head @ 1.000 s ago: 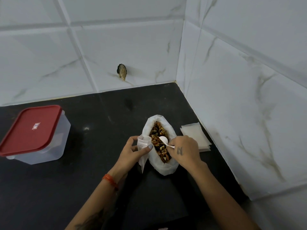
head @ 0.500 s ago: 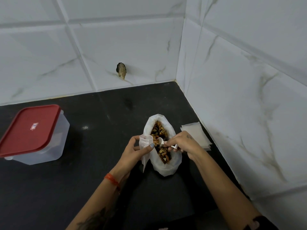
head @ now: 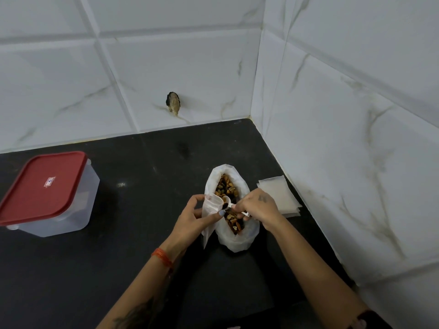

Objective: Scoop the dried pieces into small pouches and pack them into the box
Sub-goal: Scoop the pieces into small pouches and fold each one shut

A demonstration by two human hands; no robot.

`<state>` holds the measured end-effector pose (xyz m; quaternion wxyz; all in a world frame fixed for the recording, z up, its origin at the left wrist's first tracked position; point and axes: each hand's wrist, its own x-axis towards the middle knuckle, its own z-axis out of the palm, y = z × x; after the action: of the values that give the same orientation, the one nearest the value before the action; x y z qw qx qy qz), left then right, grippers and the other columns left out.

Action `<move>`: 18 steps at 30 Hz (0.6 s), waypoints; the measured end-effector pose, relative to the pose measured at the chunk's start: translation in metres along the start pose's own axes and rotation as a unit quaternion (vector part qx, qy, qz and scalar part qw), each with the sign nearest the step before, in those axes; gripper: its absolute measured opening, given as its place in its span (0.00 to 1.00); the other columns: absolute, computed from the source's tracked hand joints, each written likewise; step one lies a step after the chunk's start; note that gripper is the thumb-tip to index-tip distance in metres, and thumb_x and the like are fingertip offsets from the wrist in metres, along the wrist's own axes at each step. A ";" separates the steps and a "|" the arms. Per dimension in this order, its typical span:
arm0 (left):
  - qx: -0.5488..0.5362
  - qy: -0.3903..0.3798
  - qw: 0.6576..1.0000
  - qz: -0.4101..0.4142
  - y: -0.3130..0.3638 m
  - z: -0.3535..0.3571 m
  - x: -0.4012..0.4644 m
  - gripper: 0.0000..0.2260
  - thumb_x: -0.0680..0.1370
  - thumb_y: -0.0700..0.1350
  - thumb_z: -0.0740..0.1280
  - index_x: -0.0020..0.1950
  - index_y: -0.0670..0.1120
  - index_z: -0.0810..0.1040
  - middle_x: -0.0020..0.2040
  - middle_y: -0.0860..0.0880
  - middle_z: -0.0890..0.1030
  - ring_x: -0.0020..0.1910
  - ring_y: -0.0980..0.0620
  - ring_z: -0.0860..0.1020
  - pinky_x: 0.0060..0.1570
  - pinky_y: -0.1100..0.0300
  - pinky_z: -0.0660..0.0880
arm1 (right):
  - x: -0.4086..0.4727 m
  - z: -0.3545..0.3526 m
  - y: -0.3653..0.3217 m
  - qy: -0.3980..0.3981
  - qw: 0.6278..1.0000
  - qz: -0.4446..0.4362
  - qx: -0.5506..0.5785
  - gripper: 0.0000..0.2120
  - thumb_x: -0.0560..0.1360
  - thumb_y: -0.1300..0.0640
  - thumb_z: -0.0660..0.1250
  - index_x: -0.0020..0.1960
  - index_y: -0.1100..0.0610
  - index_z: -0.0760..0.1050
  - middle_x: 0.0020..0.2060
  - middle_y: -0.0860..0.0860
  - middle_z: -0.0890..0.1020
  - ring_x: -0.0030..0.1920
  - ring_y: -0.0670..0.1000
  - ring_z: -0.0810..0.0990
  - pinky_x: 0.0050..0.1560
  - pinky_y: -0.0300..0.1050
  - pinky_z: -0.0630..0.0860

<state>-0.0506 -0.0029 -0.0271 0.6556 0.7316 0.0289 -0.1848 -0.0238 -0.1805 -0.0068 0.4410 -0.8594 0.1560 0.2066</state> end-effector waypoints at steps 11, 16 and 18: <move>0.026 -0.003 1.000 0.011 -0.003 -0.004 0.000 0.28 0.61 0.56 0.75 0.59 0.55 0.70 0.48 0.51 0.85 0.50 0.52 0.82 0.56 0.48 0.77 | -0.004 -0.012 0.008 -0.055 0.983 0.034 0.172 0.06 0.73 0.57 0.70 0.42 0.59 0.84 0.31 0.50 0.83 0.25 0.41 0.74 0.26 0.33 0.63; 0.078 0.011 0.997 0.022 -0.002 -0.007 -0.004 0.25 0.64 0.57 0.74 0.57 0.59 0.70 0.53 0.56 0.81 0.52 0.56 0.80 0.55 0.56 0.76 | -0.007 -0.018 0.015 -0.057 0.977 0.037 0.201 0.07 0.74 0.58 0.69 0.43 0.60 0.84 0.30 0.49 0.82 0.28 0.43 0.74 0.27 0.33 0.64; 0.103 0.022 0.994 0.035 0.001 -0.009 -0.006 0.22 0.66 0.55 0.74 0.55 0.62 0.69 0.55 0.61 0.76 0.51 0.56 0.79 0.51 0.59 0.76 | -0.012 -0.022 0.016 -0.053 0.975 0.025 0.213 0.08 0.74 0.58 0.68 0.43 0.60 0.84 0.29 0.48 0.81 0.29 0.44 0.74 0.27 0.34 0.64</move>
<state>-0.0540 0.0067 -0.0241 0.5821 0.7996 -0.0014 -0.1476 -0.0364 -0.2063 -0.0008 0.6160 -0.7296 0.1945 0.2246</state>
